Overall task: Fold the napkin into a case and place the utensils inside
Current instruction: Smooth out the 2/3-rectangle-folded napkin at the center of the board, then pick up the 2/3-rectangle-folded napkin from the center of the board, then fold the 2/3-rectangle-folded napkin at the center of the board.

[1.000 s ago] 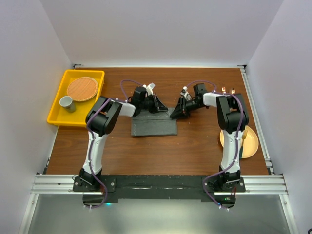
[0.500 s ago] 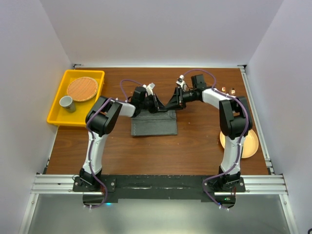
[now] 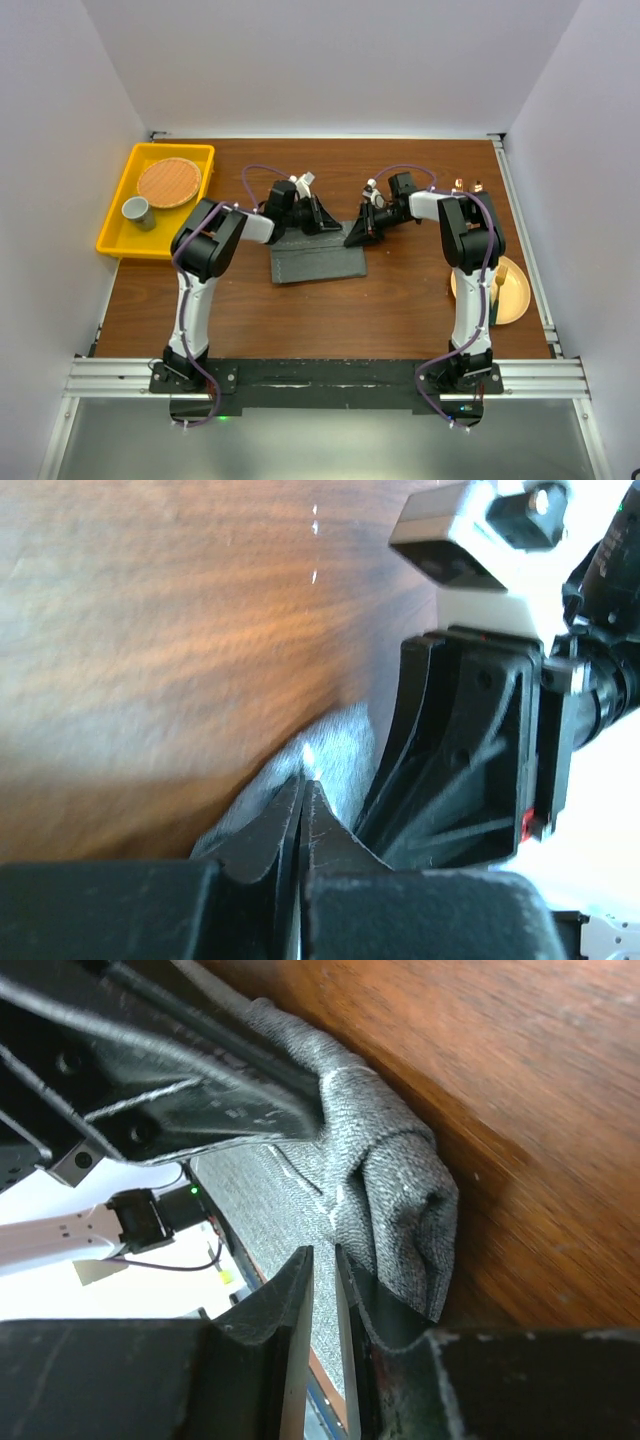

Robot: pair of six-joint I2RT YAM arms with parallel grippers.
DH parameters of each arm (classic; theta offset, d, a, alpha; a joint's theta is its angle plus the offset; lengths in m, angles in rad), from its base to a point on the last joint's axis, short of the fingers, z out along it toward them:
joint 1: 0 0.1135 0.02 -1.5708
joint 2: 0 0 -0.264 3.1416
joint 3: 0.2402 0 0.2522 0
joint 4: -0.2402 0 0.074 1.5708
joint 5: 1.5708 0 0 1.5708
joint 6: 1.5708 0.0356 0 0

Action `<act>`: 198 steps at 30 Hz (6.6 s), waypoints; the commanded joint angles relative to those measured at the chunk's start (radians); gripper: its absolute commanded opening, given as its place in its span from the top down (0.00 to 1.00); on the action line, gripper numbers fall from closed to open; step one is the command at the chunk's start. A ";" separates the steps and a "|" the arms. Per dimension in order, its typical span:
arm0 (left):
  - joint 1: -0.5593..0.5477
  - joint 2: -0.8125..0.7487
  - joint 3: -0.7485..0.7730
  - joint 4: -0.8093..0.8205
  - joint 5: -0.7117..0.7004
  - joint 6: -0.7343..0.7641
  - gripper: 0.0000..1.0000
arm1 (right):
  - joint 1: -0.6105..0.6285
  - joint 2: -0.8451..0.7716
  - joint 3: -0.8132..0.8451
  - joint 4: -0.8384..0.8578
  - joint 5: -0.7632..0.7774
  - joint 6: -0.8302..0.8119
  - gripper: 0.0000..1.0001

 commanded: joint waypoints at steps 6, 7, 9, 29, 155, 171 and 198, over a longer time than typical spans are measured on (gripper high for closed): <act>0.048 -0.270 -0.152 0.084 0.102 0.021 0.61 | -0.011 0.005 -0.034 -0.052 0.236 -0.031 0.80; 0.065 -0.301 -0.172 0.087 0.107 0.007 0.61 | -0.012 0.005 -0.037 -0.050 0.235 -0.031 0.80; 0.088 -0.318 -0.237 0.096 0.127 0.001 0.61 | -0.011 0.006 -0.038 -0.050 0.239 -0.029 0.80; 0.150 -0.595 -0.284 -0.376 -0.057 0.856 0.57 | -0.009 0.010 -0.041 -0.056 0.264 -0.051 0.83; -0.391 -0.760 -0.558 -0.459 -0.409 1.678 1.00 | 0.057 -0.040 0.008 -0.277 0.347 -0.301 0.85; -0.150 -0.553 -0.203 -0.887 0.110 1.656 1.00 | 0.061 -0.105 0.219 -0.466 0.166 -0.331 0.76; -0.079 -0.487 -0.067 -1.005 0.220 1.663 1.00 | 0.064 0.022 0.193 -0.423 0.321 -0.370 0.78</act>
